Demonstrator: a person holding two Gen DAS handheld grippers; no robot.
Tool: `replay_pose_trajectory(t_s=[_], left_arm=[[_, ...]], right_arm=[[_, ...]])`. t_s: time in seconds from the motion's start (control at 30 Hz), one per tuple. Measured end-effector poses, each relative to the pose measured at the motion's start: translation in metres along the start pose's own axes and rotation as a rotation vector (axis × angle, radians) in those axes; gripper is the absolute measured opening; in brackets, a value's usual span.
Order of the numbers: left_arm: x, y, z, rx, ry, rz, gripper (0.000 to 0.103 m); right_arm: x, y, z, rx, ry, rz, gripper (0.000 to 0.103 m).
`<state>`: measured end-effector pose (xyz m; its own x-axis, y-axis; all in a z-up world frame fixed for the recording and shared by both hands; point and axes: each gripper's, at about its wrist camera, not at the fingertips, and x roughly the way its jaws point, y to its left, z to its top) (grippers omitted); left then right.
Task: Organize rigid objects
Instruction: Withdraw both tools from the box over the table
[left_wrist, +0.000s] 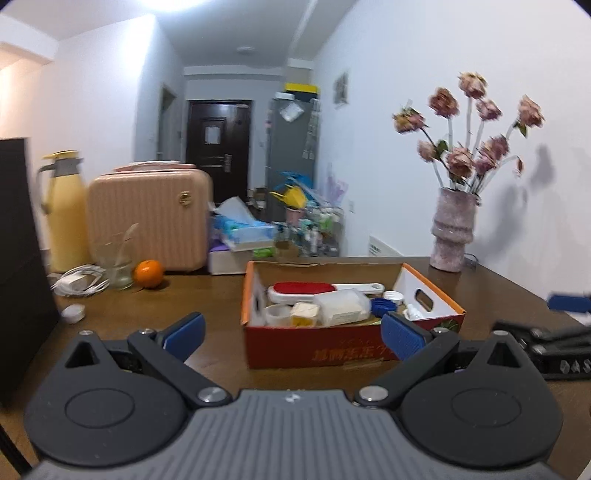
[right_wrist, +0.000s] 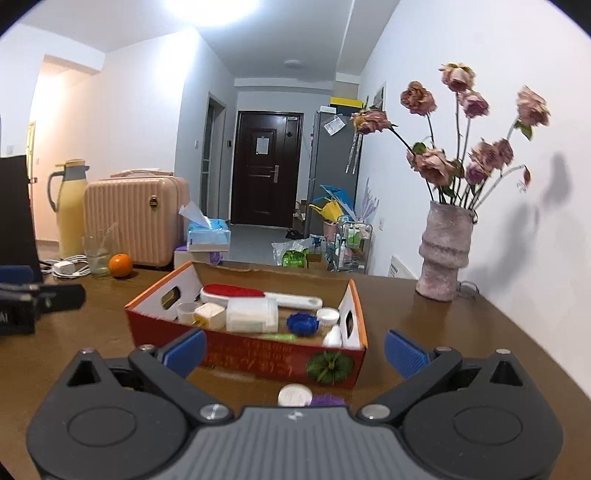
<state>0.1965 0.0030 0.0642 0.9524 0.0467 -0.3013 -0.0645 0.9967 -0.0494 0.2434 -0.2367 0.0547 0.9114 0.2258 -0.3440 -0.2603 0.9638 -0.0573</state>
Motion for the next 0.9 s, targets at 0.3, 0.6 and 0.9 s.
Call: replay_pose_trajectory(t_s=[0.3, 0.6, 0.9], left_arm=[[-0.075, -0.005, -0.062, 0.031, -0.016, 0.011, 0.103], [-0.101, -0.027, -0.107, 0.096, 0.061, -0.042, 0.103], [-0.072, -0.031, -0.114, 0.086, 0.148, -0.031, 0.103]], right_arm=[[-0.068, 0.009, -0.058, 0.039, 0.007, 0.027, 0.103], [-0.116, 0.019, -0.127, 0.087, 0.123, 0.059, 0.103], [-0.093, 0.003, -0.130, 0.133, 0.137, 0.024, 0.103]])
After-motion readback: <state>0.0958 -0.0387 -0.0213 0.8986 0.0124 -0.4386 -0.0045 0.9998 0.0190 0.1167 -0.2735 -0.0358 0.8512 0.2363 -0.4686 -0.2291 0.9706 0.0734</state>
